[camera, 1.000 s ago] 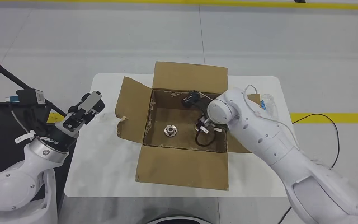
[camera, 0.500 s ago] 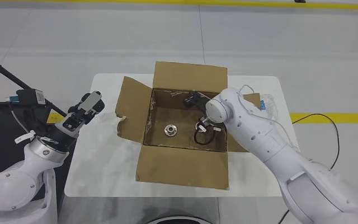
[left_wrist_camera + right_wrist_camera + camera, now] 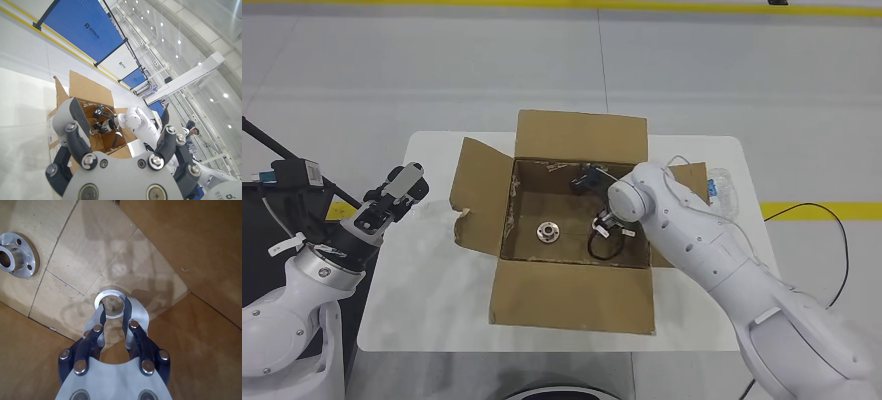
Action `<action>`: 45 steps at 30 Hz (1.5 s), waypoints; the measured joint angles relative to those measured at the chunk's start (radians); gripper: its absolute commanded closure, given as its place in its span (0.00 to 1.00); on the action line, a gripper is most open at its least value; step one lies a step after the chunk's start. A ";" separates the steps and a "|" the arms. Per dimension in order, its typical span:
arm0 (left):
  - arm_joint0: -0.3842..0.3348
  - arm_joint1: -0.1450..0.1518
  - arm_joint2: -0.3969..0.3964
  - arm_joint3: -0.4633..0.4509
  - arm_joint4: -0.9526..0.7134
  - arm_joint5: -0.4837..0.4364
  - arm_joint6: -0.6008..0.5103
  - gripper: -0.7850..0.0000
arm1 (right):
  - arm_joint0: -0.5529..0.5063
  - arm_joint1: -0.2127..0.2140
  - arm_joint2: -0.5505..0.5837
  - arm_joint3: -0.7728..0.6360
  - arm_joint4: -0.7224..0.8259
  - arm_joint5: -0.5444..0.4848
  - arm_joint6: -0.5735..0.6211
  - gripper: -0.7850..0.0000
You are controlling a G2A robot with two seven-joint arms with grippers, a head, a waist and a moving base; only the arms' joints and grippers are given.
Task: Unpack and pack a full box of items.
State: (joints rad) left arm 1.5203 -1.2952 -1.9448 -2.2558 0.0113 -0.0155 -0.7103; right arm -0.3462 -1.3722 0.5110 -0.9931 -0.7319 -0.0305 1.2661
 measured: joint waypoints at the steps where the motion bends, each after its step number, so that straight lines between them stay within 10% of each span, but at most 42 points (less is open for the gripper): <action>1: 0.000 0.000 0.000 0.000 0.000 0.000 0.000 0.00 | -0.001 -0.001 0.001 0.002 -0.003 0.002 -0.002 0.62; 45: 0.000 0.000 0.000 0.000 0.000 0.000 0.000 0.00 | -0.121 0.020 0.125 -0.150 -0.166 0.078 0.007 0.60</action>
State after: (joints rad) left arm 1.5203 -1.2952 -1.9448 -2.2558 0.0113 -0.0155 -0.7103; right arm -0.4668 -1.3522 0.6365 -1.1428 -0.8980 0.0480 1.2728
